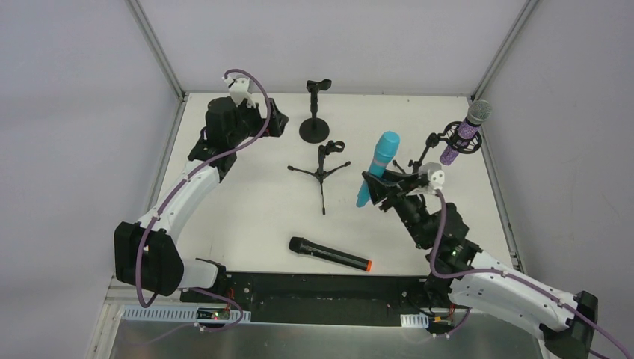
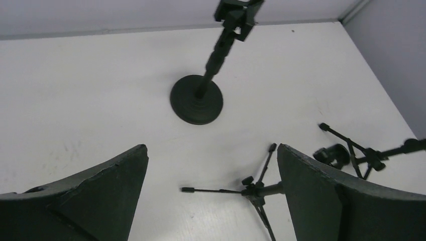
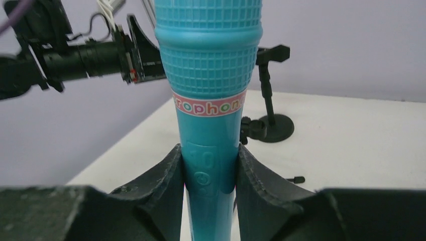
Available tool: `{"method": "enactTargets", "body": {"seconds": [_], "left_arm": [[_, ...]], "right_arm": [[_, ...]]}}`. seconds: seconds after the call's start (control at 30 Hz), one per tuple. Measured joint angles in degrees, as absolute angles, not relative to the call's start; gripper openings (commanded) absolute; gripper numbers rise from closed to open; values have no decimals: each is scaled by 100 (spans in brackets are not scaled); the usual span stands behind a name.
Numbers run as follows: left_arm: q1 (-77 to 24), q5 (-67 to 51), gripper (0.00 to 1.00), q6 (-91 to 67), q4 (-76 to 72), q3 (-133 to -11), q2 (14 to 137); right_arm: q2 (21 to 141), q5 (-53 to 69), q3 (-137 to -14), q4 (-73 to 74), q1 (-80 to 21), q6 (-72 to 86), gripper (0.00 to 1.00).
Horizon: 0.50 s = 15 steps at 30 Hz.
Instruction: Attach the microphones to the stand
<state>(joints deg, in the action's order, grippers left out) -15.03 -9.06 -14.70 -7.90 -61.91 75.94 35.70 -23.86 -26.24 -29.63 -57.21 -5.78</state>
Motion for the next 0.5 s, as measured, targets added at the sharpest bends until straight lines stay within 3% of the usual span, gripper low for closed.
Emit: {"method": "enactTargets", "body": {"seconds": [0.27, 0.5], "left_arm": [[-1927, -2689, 100, -1284, -1114, -6191, 7649], [-2488, -3409, 100, -1039, -1153, -6191, 7988]], "right_arm": [[2495, -2366, -2473, -3096, -5721, -298, 0], [2412, -2204, -2482, -2904, -5721, -139, 0]]}}
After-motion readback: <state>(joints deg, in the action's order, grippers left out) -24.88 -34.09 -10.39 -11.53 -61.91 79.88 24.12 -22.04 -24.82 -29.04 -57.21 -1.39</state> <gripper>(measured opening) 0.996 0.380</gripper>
